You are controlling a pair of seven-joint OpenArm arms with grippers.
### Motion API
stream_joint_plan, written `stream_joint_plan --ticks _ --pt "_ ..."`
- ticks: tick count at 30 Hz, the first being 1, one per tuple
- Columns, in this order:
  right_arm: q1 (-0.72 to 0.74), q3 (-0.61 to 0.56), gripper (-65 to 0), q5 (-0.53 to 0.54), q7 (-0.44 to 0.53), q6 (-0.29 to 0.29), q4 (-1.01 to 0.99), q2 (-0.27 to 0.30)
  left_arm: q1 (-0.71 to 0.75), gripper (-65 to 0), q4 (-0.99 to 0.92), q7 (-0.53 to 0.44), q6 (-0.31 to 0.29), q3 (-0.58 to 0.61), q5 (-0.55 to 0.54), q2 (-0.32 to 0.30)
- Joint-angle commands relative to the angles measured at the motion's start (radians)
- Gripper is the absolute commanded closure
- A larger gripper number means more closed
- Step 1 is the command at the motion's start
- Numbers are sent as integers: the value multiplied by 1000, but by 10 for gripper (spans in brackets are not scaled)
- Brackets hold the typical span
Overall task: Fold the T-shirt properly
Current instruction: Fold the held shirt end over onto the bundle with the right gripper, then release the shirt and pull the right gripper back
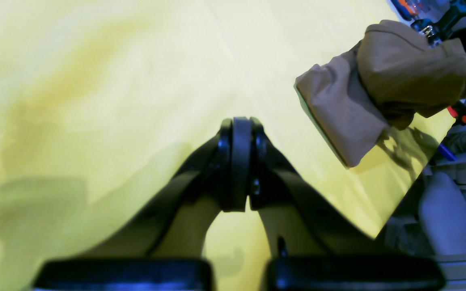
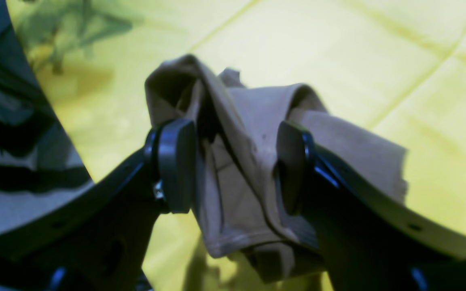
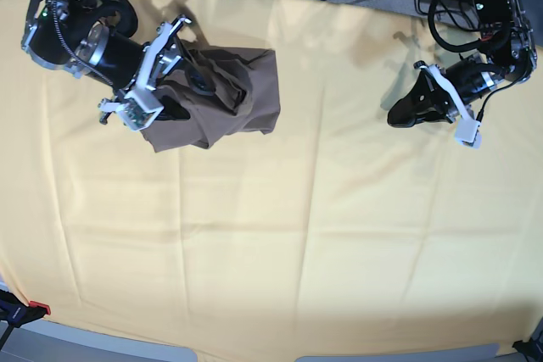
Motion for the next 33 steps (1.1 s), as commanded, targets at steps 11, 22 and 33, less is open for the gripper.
stream_joint_plan --ticks 11,22,33 --pt "6 -16 -49 -48 109 1 12 6 -6 0 16 -26 -8 -6 -27 -14" --pt "19 -24 0 -45 266 1 13 6 -6 0 16 -26 -8 -6 -27 -14" --pt "169 -422 0 -265 307 1 12 -3 -2 0 16 -25 -8 -6 -27 -13"
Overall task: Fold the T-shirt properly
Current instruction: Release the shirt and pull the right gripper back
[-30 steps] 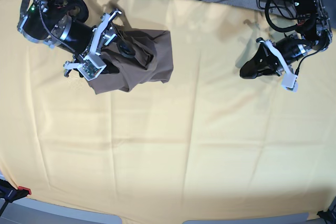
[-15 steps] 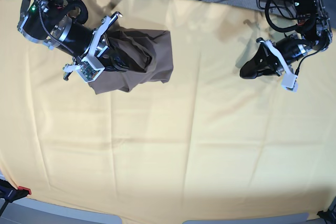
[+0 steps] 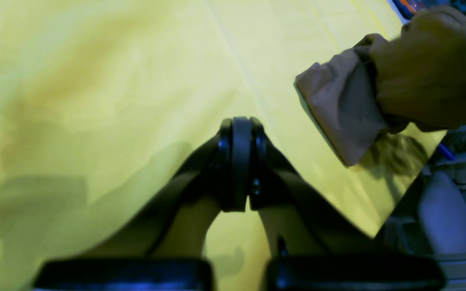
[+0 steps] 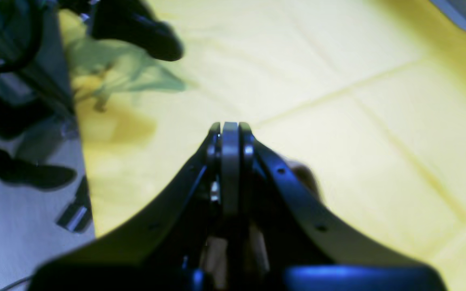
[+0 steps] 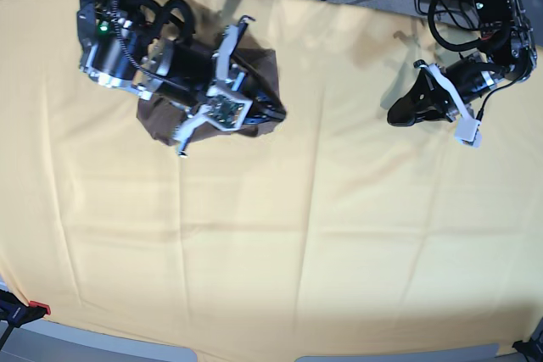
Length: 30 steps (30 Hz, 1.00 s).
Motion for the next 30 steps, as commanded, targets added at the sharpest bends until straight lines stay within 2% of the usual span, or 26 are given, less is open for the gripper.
stream_joint_plan --ticks 1,7,12,15,16,19,20,21,24,28,30 --pt "17 -24 0 -6 47 -1 13 2 -2 0 16 -26 -8 -6 -27 -13" --pt "50 -126 0 -105 100 -1 13 -9 35 0 16 -26 -8 -6 -28 -13" --pt "93 -130 0 -108 122 -1 -32 -26 45 0 16 -26 -8 -6 -34 -8" --pt "143 -130 0 -101 128 -1 -142 -61 44 0 16 -26 -8 -6 -34 2" --pt "161 -130 -63 -99 135 -1 -185 -77 45 0 16 -26 -8 -6 -34 4" --pt "218 -130 -351 -99 141 -1 -283 -115 44 0 16 -30 -8 -6 -34 14" --pt "235 -130 -421 -99 140 -8 -296 -125 44 0 16 -36 -8 -6 -34 17" --pt "251 -130 -460 -99 139 -11 -298 -131 44 0 16 -42 -8 -6 -34 17" --pt "298 -129 -467 -42 105 -3 -261 -132 44 0 16 -59 -8 -6 -34 17" --pt "313 -93 -467 44 -37 -3 -117 -126 44 0 16 -59 -8 -6 -33 17" --pt "292 -55 -467 90 -83 -3 -48 -101 43 0 16 -60 -8 -6 -34 17"
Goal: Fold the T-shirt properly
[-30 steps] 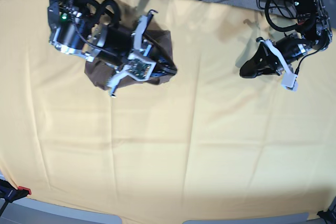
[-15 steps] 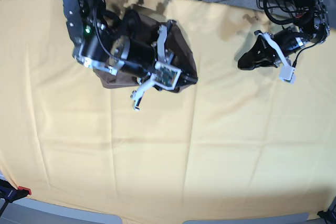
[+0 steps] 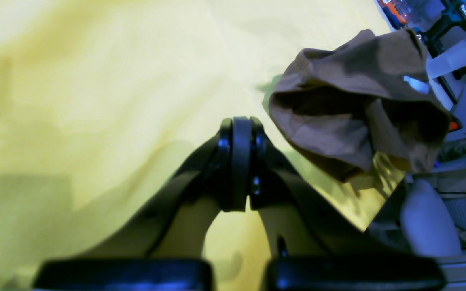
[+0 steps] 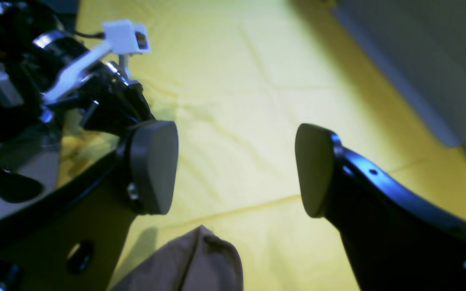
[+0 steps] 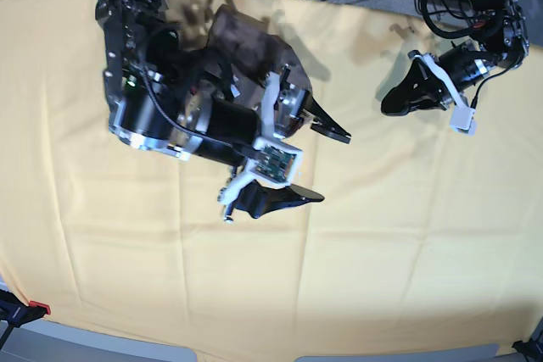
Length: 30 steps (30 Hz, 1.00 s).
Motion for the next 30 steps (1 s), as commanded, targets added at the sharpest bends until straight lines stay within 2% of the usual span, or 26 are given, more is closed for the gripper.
stream_joint_plan --ticks 1,5,8,12,16,20,26,30 --pt "-8 29 -467 29 11 0 37 23 -11 0 16 -24 -9 -6 -26 -14" --pt "-103 136 -467 133 3 0 112 92 -17 0 16 -26 -9 -6 -27 -28" --pt "-184 223 -467 225 -41 2 139 129 -19 0 16 -35 -9 -5 -28 -33" --pt "-278 336 -467 356 -156 2 139 142 -39 0 17 -35 -9 -1 -27 -34" --pt "-353 401 -467 496 -254 2 139 145 -68 0 17 -31 -9 1 -27 -50" --pt "-386 467 -467 495 -257 2 139 145 -106 0 31 -26 -9 69 -31 -92" --pt "-385 602 -467 480 -249 2 139 145 -135 0 204 4 -9 311 -18 -131" --pt "-386 684 -467 394 -209 2 139 145 -136 0 360 14 -9 471 39 -136"
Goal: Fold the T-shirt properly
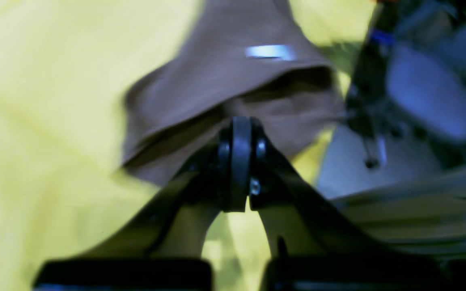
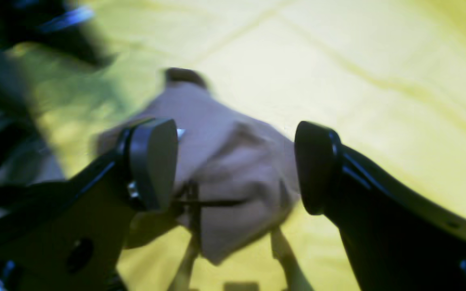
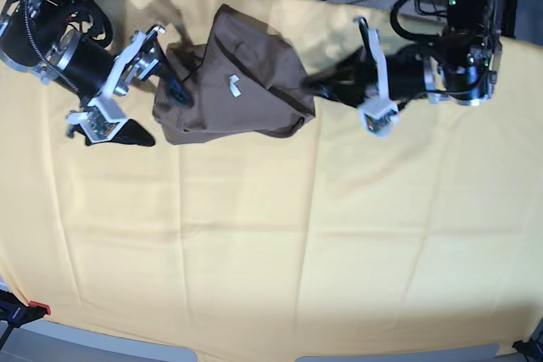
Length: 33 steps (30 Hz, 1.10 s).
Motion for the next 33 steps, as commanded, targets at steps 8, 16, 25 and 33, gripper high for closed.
stream_joint_plan --ticks 8,16,25,33 --pt "6 54 -467 11 49 2 0 9 -11 -55 106 -161 -7 323 312 -10" --pt "6 54 -467 10 52 2 -7 9 -25 -377 106 -243 -7 467 499 8" --pt "7 54 -467 10 60 2 -7 9 -25 -375 49 -361 -7 509 704 29" --pt "7 54 -467 11 60 2 -7 9 -25 -95 47 -386 -7 528 765 29"
